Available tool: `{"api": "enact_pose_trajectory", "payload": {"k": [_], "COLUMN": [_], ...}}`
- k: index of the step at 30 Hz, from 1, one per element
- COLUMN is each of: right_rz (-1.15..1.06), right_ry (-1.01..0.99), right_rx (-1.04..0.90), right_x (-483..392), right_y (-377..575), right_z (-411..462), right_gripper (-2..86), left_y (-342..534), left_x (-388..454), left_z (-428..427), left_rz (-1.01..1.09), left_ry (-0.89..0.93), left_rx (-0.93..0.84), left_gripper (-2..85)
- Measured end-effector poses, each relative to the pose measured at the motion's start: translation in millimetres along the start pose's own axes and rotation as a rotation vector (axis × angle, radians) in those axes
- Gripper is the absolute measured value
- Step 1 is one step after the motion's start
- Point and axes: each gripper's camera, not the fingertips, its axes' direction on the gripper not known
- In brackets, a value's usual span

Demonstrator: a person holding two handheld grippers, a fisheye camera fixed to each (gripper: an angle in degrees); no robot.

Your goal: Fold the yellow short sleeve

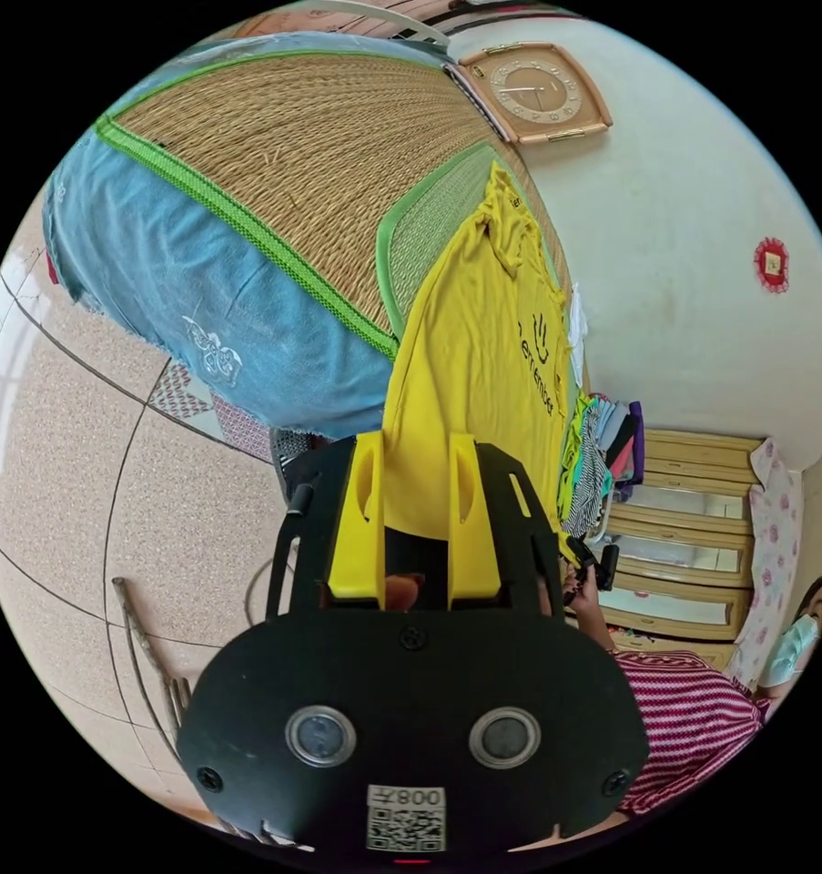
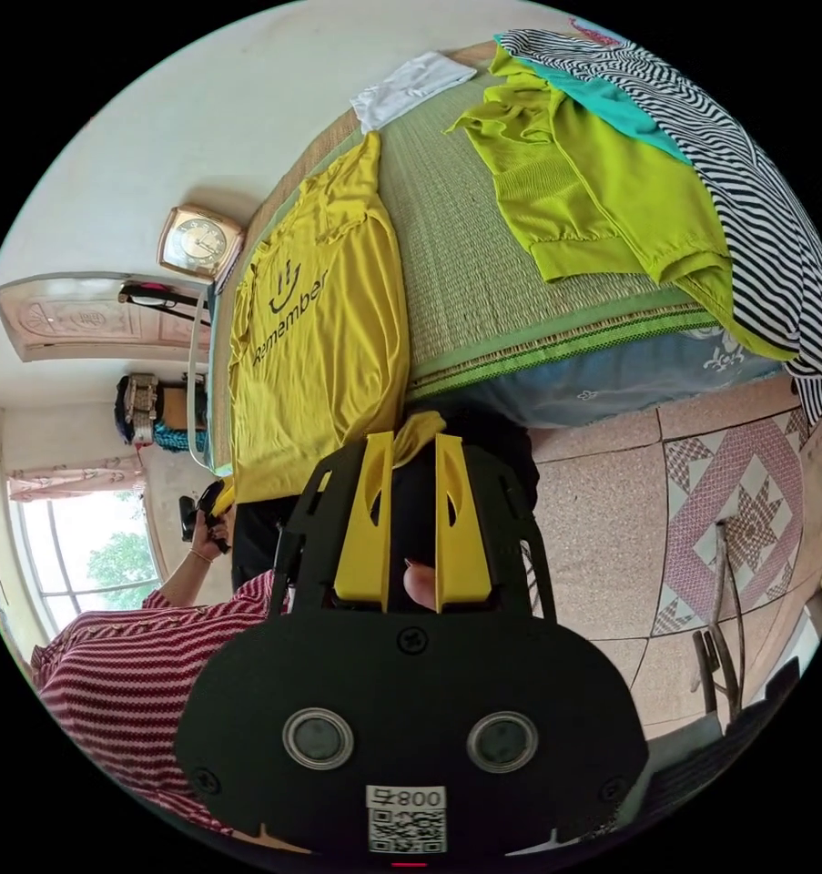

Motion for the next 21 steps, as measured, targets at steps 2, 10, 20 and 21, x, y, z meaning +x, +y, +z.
{"api": "enact_pose_trajectory", "payload": {"k": [2, 10, 20, 21], "right_rz": [-0.021, -0.229, -0.404, -0.419], "right_ry": [0.01, 0.063, 0.111, 0.125], "right_rx": [-0.008, -0.053, -0.121, -0.132], "right_x": [-4.0, -44.1, -79.0, -83.4], "right_y": [0.1, 4.0, 18.0, 17.4], "right_z": [2.8, 7.9, 16.3, 20.0], "right_gripper": [8.6, 9.6, 10.6, 10.5], "left_y": [5.3, 38.1, 87.4, 94.3], "left_x": [1.8, 6.1, 8.8, 10.9], "left_z": [1.7, 2.7, -2.7, -2.8], "left_rz": [0.015, 0.036, 0.025, 0.028], "left_ry": [0.003, -0.012, -0.011, -0.022], "left_rx": [-0.019, -0.043, -0.032, -0.033], "left_gripper": [10.0, 9.1, 7.6, 7.2]}}
